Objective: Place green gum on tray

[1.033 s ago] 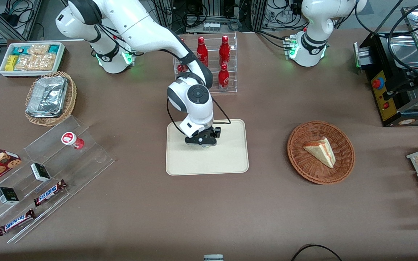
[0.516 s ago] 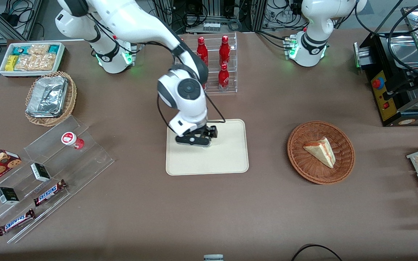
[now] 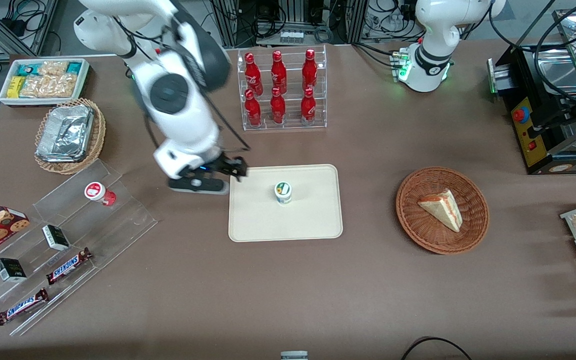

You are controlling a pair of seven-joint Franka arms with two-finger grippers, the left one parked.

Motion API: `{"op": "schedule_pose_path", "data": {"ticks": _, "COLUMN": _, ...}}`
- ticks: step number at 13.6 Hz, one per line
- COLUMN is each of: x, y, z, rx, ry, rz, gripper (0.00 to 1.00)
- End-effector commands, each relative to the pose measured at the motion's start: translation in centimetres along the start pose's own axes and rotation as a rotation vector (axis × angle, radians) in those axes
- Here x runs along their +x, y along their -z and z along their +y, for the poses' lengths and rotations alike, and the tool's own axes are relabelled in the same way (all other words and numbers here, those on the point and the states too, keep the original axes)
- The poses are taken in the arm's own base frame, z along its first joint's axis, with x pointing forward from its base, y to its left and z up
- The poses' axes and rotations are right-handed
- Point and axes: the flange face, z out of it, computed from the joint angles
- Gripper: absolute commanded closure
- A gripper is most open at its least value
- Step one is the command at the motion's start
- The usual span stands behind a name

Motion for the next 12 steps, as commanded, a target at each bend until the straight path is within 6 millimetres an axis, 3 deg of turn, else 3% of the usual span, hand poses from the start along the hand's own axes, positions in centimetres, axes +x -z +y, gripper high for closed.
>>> {"op": "schedule_pose_path", "data": {"ticks": 1, "x": -0.5, "y": 4.6, "z": 7.0, "rx": -0.003, "ry": 0.039, "rz": -0.045, "gripper": 0.00}}
{"op": "schedule_pose_path", "data": {"ticks": 5, "x": 0.9, "y": 8.6, "z": 17.8, "rx": 0.005, "ry": 0.074, "rz": -0.091, "gripper": 0.00}}
{"op": "schedule_pose_path", "data": {"ticks": 8, "x": 2.3, "y": 9.1, "z": 25.1, "rx": 0.007, "ry": 0.079, "rz": -0.125, "gripper": 0.00}}
{"op": "schedule_pose_path", "data": {"ticks": 12, "x": 3.7, "y": 9.4, "z": 32.6, "rx": -0.004, "ry": -0.011, "rz": -0.125, "gripper": 0.00}}
